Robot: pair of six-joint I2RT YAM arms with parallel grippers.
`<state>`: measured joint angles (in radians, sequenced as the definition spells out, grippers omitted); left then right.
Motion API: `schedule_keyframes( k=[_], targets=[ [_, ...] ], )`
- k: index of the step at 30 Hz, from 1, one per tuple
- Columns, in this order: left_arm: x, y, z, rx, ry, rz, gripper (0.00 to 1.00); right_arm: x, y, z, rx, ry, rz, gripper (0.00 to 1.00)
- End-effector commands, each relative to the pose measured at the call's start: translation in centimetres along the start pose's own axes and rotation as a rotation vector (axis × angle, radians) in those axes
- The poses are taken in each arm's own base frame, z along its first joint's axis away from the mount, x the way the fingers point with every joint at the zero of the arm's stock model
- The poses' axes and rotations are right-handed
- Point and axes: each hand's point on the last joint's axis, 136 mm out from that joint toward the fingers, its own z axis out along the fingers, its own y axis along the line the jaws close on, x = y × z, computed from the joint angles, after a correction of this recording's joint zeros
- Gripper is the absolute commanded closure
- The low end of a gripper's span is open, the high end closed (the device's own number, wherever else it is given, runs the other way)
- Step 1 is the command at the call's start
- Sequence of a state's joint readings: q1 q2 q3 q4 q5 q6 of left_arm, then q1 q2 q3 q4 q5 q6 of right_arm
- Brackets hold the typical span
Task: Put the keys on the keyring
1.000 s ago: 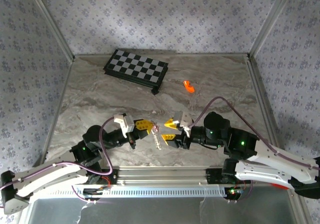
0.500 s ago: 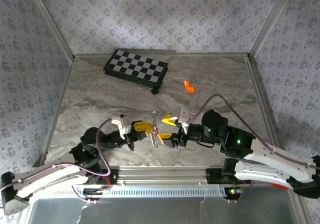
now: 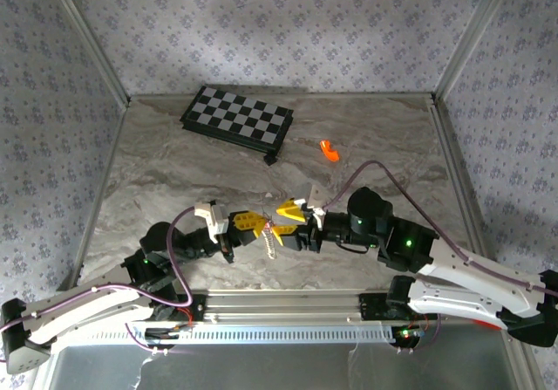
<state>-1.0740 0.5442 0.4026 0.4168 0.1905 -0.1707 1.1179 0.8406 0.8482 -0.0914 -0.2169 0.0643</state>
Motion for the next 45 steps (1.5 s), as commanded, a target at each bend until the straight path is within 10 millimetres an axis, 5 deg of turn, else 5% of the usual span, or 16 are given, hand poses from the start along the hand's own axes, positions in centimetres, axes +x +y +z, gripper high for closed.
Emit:
schedule_keyframes(
  k=[1,45],
  targets=[
    [-1.9,-1.0,-0.2,0.044,-0.076,0.0,1.0,-0.6,0.5,0.0,-0.032,-0.025,0.008,0.54],
    [-2.0,-1.8,-0.2,0.088,-0.053,0.001,1.0,0.5,1.0,1.2,-0.121,0.029,0.004,0.89]
  ],
)
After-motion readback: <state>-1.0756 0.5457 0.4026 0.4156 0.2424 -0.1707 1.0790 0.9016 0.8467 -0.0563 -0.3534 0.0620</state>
